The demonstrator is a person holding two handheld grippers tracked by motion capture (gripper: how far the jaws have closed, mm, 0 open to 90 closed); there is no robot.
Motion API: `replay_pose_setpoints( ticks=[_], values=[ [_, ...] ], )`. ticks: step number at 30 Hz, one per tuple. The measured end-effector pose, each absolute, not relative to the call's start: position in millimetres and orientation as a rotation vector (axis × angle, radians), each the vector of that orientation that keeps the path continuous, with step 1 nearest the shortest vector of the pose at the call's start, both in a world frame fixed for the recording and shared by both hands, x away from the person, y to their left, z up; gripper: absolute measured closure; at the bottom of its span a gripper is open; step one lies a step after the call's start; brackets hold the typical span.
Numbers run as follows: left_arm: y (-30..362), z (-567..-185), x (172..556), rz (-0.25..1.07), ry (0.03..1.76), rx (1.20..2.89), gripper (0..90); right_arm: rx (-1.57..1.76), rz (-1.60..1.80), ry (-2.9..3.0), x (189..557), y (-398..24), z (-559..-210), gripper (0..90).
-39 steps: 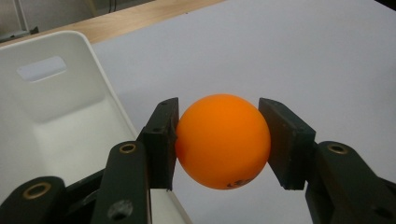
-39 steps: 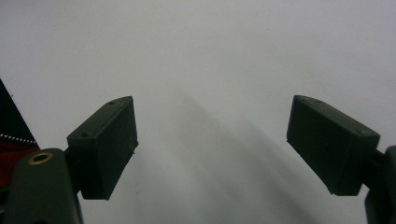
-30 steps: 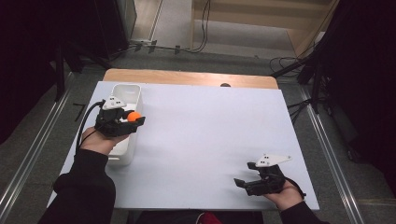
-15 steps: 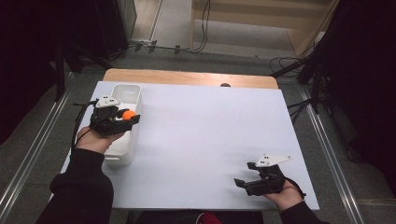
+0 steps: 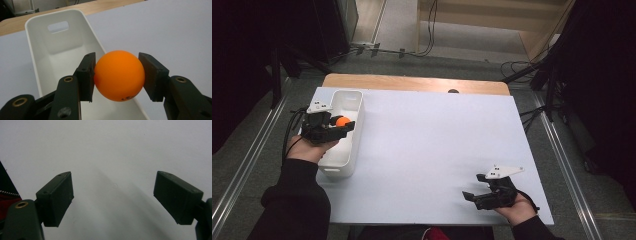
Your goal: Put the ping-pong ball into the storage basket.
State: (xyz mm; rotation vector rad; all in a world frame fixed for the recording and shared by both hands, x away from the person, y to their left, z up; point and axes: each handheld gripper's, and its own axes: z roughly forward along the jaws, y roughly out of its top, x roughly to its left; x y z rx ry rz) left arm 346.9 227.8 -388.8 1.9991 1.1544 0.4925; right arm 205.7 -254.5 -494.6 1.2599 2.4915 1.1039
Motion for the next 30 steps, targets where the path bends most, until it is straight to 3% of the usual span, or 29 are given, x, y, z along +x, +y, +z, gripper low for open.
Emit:
replay_pose_setpoints(
  ticks=[30],
  values=[
    [243.0,-394.8,354.1,0.515,1.254,1.999,50.1,1.257,1.098,2.492,206.2,-254.2,-495.2,14.9]
  ],
)
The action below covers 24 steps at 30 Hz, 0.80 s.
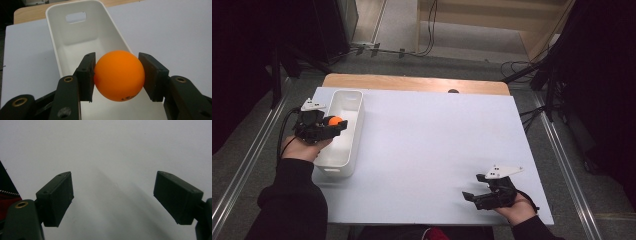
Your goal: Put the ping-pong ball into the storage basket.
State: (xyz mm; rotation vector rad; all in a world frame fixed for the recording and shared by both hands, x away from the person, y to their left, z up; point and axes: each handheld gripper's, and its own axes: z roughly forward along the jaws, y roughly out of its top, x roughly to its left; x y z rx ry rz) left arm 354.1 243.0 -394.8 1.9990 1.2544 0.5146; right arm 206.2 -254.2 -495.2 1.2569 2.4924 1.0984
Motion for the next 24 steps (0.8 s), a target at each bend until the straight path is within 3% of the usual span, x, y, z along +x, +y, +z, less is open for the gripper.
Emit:
replay_pose_setpoints(
  ticks=[24],
  values=[
    [239.9,-413.6,360.4,0.486,1.304,2.061,50.0,1.252,1.096,2.495,206.4,-253.9,-495.6,14.9]
  ],
)
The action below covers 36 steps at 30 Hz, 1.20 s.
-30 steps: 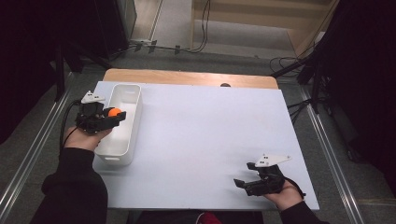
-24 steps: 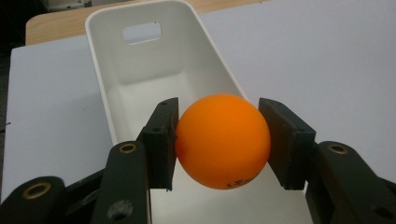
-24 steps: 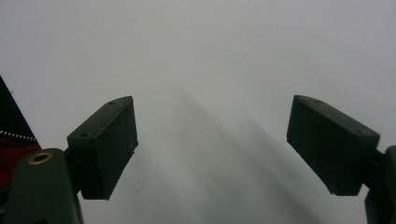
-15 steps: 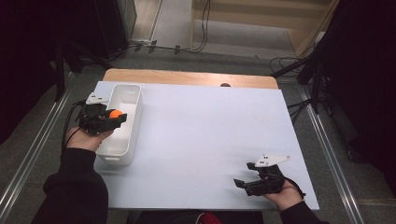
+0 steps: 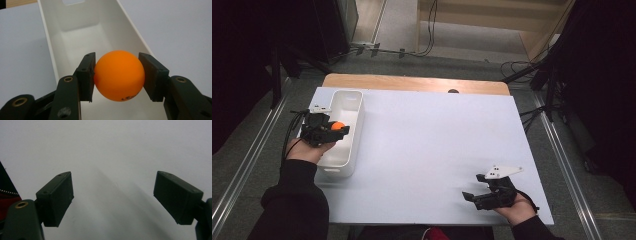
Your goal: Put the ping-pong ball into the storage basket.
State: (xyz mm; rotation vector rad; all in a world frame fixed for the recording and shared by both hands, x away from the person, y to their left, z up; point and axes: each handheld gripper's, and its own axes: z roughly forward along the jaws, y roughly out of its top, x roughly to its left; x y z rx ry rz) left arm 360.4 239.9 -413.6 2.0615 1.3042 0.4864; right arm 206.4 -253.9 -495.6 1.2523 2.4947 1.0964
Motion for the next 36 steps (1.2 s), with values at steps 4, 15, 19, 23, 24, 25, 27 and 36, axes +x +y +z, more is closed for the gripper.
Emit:
replay_pose_setpoints(
  ticks=[4,15,19,23,24,25,27,36],
  values=[
    [240.1,-413.5,360.6,0.487,1.310,2.065,49.9,1.251,1.096,2.499,206.7,-253.8,-495.6,15.0],
    [242.5,-412.1,361.3,0.472,1.308,2.041,38.3,1.248,1.097,2.496,206.2,-253.8,-495.5,14.9],
    [243.9,-407.6,360.2,0.473,1.318,2.016,38.2,1.249,1.093,2.493,206.2,-254.2,-495.2,15.0],
    [243.4,-401.7,358.3,0.470,1.304,2.013,34.1,1.249,1.095,2.497,206.7,-253.9,-495.4,15.0],
    [242.5,-400.4,357.9,0.468,1.299,2.011,31.8,1.249,1.093,2.500,206.8,-254.0,-495.4,15.0],
    [241.8,-398.7,357.3,0.468,1.292,2.018,31.5,1.249,1.090,2.499,206.8,-254.0,-495.4,15.0],
    [239.8,-395.6,355.7,0.474,1.280,2.019,31.4,1.250,1.094,2.497,206.8,-253.9,-495.6,15.0],
    [227.6,-384.4,346.3,0.412,1.204,2.025,27.3,1.238,1.087,2.506,207.5,-252.8,-495.4,14.9]
  ],
)
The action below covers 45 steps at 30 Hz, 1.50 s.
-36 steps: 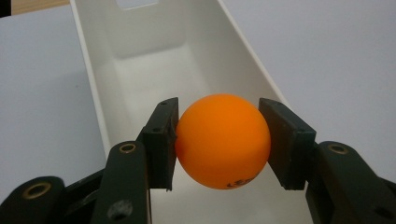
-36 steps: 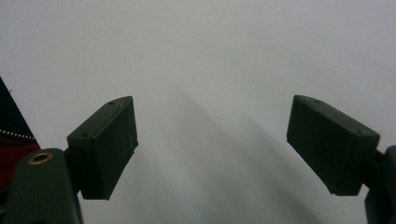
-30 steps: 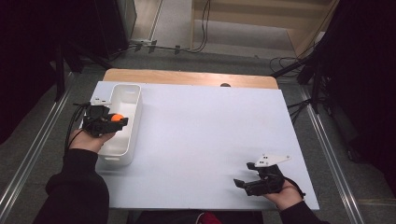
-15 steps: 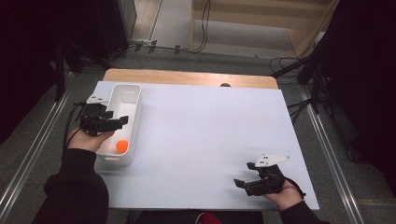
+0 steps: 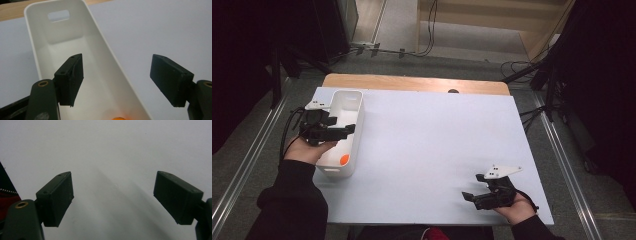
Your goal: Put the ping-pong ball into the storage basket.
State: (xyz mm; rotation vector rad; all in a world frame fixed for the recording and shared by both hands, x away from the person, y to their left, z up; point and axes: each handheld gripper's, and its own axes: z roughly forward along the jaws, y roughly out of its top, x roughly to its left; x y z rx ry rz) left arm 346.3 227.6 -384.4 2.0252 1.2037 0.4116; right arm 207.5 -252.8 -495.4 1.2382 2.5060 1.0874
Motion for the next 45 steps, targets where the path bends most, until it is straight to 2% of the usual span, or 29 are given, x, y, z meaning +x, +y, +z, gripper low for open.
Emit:
replay_pose_setpoints(
  ticks=[14,45],
  values=[
    [210.2,-379.8,335.7,0.371,1.128,2.042,27.3,1.230,1.093,2.510,209.0,-250.1,-495.1,15.0],
    [160.3,-398.2,325.1,0.264,0.957,2.130,27.5,1.230,1.085,2.513,208.6,-250.8,-495.5,14.9]
  ],
)
